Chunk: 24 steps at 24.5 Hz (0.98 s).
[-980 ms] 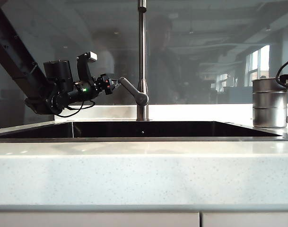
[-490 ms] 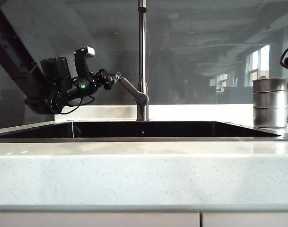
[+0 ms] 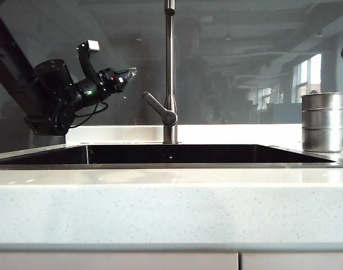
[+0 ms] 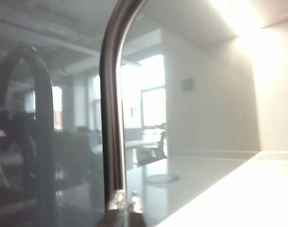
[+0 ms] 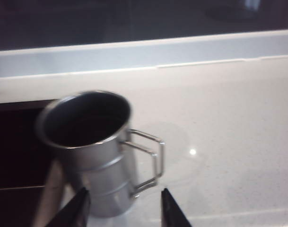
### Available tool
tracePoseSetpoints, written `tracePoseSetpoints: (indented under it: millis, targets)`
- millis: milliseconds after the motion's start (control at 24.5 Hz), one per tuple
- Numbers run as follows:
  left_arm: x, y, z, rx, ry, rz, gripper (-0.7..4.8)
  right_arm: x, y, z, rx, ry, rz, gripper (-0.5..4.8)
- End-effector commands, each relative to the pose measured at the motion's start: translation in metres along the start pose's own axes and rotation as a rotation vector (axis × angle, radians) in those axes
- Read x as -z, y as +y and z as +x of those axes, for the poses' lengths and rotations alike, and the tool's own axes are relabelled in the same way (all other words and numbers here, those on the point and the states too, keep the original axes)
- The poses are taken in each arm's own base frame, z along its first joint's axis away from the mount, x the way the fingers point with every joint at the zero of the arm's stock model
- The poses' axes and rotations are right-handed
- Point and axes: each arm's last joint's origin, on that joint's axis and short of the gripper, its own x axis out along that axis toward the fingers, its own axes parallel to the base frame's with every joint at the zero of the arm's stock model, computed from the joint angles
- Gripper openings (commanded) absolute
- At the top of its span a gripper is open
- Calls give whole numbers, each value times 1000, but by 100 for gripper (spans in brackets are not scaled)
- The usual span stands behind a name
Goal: Pick up the mug next to the sink, go to the faucet to get some water, pour the water into the sink, and finally put the mug back to its place.
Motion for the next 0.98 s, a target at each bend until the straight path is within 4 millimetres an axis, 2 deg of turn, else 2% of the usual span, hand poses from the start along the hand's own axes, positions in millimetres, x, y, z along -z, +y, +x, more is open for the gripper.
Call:
tracePoseSetpoints:
  millis: [41, 82, 122, 163, 286, 367, 449, 612, 735, 817, 980]
  targets:
    - [-22, 7, -3, 5, -43, -70, -3, -9, 5, -14, -25, -12, 4, 66]
    - [-28, 10, -4, 1, -47, -78, -2, -12, 7, -20, -35, -20, 4, 16]
    - [-34, 11, -4, -13, -52, -80, -2, -15, 8, -25, -43, -31, 7, -9]
    - [-40, 10, -3, -19, -52, -82, -1, -17, 9, -30, -49, -41, 18, -9]
    - [-83, 10, -2, -133, 66, -70, -1, -27, 9, -55, -63, -82, 100, -9]
    - [-115, -1, -5, -229, 100, 12, -2, -31, 8, -68, -67, -102, 103, -9]
    - [-137, -12, -6, -289, 108, 44, -2, -32, 8, -79, -69, -111, 104, -9]
    - [-193, -43, -18, -596, 241, 65, -2, -32, 6, -100, -70, -118, 104, -8]
    - [-224, -73, -28, -682, 359, 179, -3, -31, 5, -112, -71, -133, 104, -8]
    - [-239, -94, -36, -669, 358, 212, -3, -30, 5, -118, -72, -128, 105, -8]
    - [-253, -128, -57, -682, 365, 224, -3, -24, 6, -126, -162, -85, 99, -8]
